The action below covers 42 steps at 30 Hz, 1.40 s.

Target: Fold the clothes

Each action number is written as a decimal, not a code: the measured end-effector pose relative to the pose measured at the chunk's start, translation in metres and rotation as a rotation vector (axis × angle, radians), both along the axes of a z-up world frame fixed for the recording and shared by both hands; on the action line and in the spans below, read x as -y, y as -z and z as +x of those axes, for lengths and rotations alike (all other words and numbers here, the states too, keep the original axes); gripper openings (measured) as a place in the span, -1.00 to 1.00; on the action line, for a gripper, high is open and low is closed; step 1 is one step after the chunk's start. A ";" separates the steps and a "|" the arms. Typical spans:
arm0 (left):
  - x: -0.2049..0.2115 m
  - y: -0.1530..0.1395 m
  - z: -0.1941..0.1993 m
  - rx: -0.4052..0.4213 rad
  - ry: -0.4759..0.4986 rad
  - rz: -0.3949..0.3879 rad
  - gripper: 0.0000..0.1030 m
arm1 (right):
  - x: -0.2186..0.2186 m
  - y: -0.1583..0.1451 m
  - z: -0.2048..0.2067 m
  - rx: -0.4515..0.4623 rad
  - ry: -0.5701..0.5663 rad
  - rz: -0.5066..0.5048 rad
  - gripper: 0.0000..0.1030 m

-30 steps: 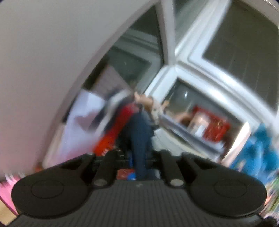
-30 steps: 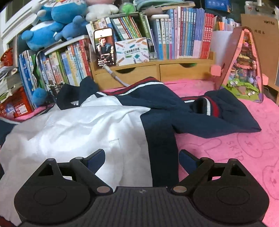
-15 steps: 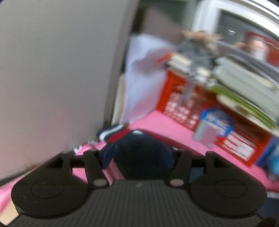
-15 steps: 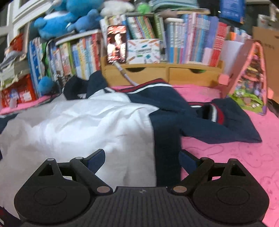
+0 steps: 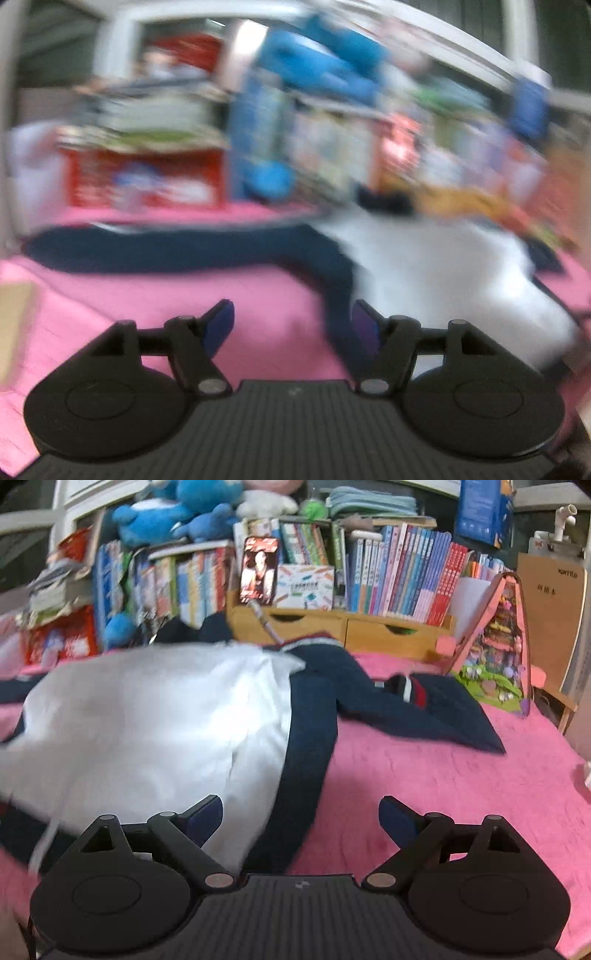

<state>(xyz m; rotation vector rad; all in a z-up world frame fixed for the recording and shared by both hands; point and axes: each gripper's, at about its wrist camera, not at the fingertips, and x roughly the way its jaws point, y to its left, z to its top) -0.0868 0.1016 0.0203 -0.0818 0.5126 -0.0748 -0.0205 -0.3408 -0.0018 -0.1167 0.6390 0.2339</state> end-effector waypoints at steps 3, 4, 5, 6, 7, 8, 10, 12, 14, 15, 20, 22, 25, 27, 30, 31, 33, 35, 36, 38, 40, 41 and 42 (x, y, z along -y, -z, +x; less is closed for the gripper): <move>0.036 0.004 -0.012 -0.063 0.147 0.034 0.35 | 0.008 0.005 -0.021 -0.041 -0.048 0.018 0.79; 0.046 0.005 -0.015 -0.074 0.182 0.058 0.35 | 0.009 0.006 -0.029 -0.046 -0.072 0.027 0.80; 0.056 0.008 -0.017 -0.084 0.217 0.084 0.37 | 0.010 0.006 -0.035 -0.048 -0.090 0.035 0.82; 0.065 0.009 -0.017 -0.089 0.237 0.112 0.44 | 0.010 0.006 -0.041 -0.049 -0.107 0.044 0.84; 0.072 0.011 -0.016 -0.094 0.245 0.140 0.47 | 0.009 0.006 -0.045 -0.049 -0.118 0.048 0.85; 0.080 0.014 -0.014 -0.100 0.252 0.168 0.47 | 0.003 0.008 -0.048 -0.046 -0.134 0.032 0.85; 0.093 0.020 -0.009 -0.116 0.257 0.238 0.47 | -0.008 0.011 -0.053 -0.037 -0.168 -0.003 0.85; 0.104 0.029 -0.007 -0.109 0.263 0.313 0.59 | -0.028 0.014 -0.056 -0.002 -0.220 -0.082 0.85; 0.105 0.032 -0.008 -0.091 0.265 0.330 0.61 | -0.042 0.015 -0.058 0.026 -0.266 -0.120 0.86; 0.105 0.033 -0.009 -0.090 0.262 0.325 0.61 | -0.047 0.016 -0.059 0.038 -0.283 -0.128 0.87; 0.107 0.034 -0.008 -0.074 0.232 0.332 0.65 | -0.061 0.019 -0.051 0.070 -0.331 -0.123 0.97; 0.107 0.031 -0.004 -0.063 0.209 0.319 0.65 | -0.065 0.020 -0.046 0.081 -0.340 -0.102 1.00; 0.107 0.022 0.000 -0.026 0.173 0.301 0.65 | -0.070 0.019 -0.037 0.110 -0.313 -0.088 0.99; 0.106 0.017 0.004 -0.002 0.161 0.295 0.65 | -0.073 0.015 -0.030 0.124 -0.284 -0.079 0.99; 0.106 0.012 0.012 0.033 0.144 0.290 0.64 | -0.075 0.007 -0.027 0.132 -0.281 -0.037 0.99; 0.105 0.009 0.016 0.044 0.135 0.284 0.64 | -0.078 0.004 -0.032 0.138 -0.318 -0.021 0.99; 0.102 0.003 0.025 0.057 0.121 0.250 0.64 | -0.087 0.001 -0.041 0.154 -0.391 -0.020 0.99; 0.099 -0.002 0.032 0.068 0.105 0.222 0.64 | -0.103 0.002 -0.049 0.167 -0.460 -0.053 0.99; 0.098 -0.004 0.035 0.074 0.098 0.208 0.64 | -0.111 0.005 -0.051 0.167 -0.489 -0.067 0.99; 0.098 -0.007 0.036 0.081 0.086 0.197 0.64 | -0.126 0.010 -0.049 0.159 -0.502 -0.106 0.96; 0.099 -0.008 0.032 0.080 0.100 0.196 0.64 | -0.136 0.015 -0.042 0.150 -0.462 -0.139 0.88; 0.101 -0.007 0.028 0.081 0.117 0.201 0.64 | -0.137 0.016 -0.036 0.145 -0.432 -0.138 0.76; 0.103 -0.007 0.023 0.079 0.144 0.204 0.64 | -0.137 0.015 -0.032 0.137 -0.404 -0.122 0.70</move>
